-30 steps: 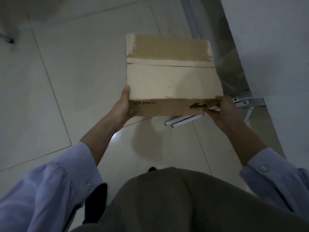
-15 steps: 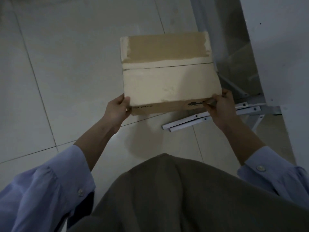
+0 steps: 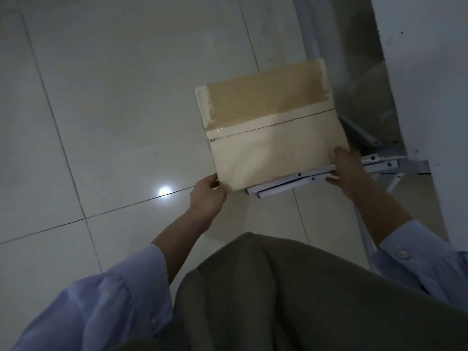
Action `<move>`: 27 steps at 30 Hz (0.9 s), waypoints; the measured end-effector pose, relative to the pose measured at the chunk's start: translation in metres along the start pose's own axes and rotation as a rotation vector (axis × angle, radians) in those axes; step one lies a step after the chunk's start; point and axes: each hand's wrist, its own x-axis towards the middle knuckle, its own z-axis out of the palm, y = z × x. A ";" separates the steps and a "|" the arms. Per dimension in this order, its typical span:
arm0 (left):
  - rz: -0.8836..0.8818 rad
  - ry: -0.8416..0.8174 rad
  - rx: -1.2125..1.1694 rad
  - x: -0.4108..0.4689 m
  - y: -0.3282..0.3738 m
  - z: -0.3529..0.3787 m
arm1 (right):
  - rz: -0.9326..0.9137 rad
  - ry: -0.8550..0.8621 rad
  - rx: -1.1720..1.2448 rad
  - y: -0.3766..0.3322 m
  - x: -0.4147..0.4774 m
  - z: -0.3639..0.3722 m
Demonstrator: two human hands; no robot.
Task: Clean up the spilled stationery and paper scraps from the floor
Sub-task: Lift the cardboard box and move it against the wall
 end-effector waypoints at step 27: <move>0.581 0.202 0.749 -0.148 0.059 -0.135 | -0.210 -0.070 -0.043 -0.015 -0.258 0.046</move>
